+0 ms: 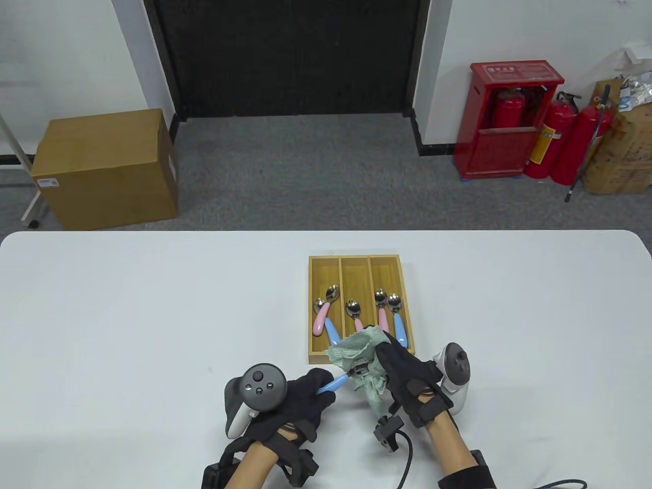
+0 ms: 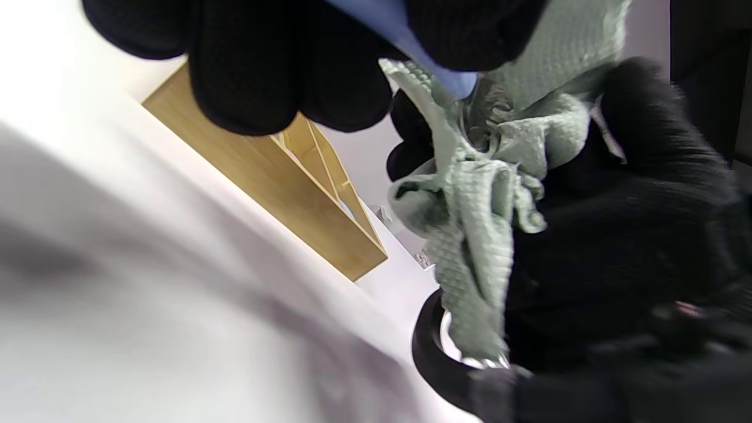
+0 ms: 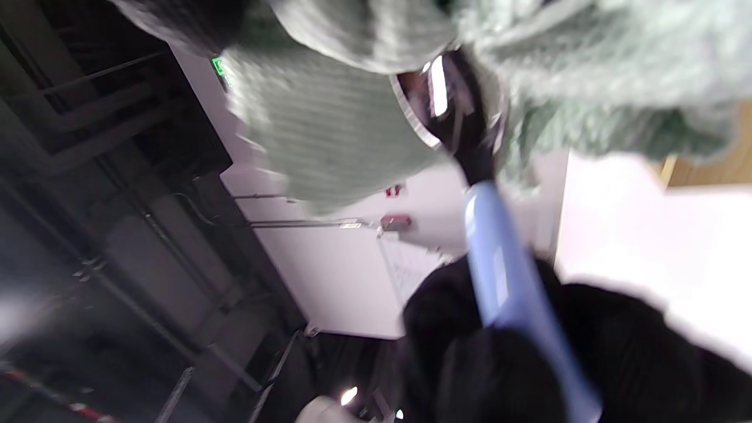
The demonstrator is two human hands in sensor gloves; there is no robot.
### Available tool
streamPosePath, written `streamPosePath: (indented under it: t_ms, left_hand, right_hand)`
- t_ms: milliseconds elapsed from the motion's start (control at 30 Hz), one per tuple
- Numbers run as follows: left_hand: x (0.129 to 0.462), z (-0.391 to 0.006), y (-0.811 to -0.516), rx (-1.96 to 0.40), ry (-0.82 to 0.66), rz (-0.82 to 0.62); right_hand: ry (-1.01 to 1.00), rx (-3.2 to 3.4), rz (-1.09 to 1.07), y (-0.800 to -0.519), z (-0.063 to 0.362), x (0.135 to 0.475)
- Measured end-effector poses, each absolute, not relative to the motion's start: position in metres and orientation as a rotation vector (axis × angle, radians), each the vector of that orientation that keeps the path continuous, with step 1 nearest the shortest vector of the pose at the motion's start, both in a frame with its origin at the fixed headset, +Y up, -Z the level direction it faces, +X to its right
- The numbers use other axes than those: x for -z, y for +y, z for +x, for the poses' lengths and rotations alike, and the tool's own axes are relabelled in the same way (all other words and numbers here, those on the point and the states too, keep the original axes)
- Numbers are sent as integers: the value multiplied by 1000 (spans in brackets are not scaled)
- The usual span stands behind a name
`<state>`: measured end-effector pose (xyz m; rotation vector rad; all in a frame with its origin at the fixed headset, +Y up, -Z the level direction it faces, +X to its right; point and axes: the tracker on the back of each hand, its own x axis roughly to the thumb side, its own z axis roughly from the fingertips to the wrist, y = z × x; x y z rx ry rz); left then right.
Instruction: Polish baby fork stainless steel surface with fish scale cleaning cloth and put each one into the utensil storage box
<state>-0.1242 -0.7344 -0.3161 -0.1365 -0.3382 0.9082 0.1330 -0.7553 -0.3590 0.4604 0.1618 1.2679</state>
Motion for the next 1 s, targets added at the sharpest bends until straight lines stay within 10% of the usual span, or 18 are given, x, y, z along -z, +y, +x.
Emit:
streamPosePath:
  t_ms: [1000]
  left_hand:
    - [303,-121,-712,-686,-513,42]
  right_hand:
    - [194,-1774,677,-731,124,360]
